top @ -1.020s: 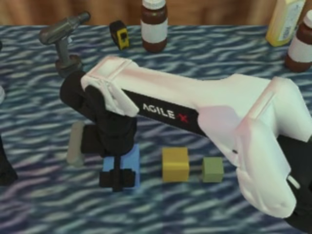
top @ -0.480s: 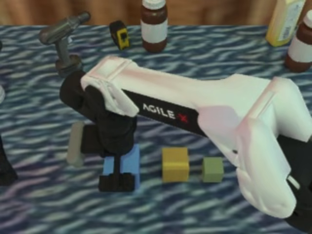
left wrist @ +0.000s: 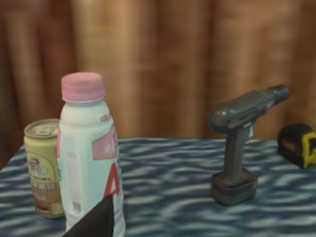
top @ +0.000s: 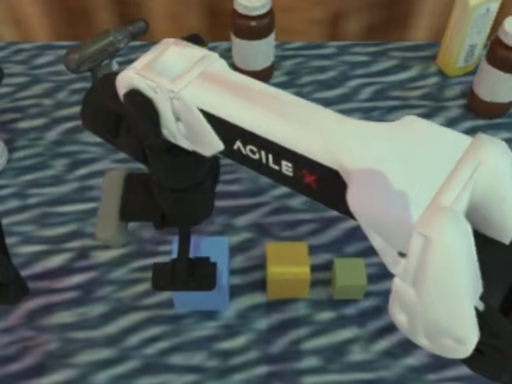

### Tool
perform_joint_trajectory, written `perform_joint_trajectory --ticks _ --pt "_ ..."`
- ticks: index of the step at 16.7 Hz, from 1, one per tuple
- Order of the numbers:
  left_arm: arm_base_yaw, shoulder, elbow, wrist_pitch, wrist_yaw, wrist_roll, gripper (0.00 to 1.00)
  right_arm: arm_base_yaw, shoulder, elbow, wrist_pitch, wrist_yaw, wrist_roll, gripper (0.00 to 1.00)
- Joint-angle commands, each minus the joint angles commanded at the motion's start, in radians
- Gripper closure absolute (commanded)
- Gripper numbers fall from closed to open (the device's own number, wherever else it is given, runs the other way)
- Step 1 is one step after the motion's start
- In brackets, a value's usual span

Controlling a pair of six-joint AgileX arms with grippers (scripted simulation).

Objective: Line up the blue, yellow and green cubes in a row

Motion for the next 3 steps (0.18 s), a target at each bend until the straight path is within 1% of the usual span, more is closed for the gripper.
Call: perform_joint_trajectory --ticks 3 --pt "0.000 0.000 0.000 0.000 0.000 0.000 0.00 0.000 -0.001 0.055 -0.053 0.000 0.001 0.00"
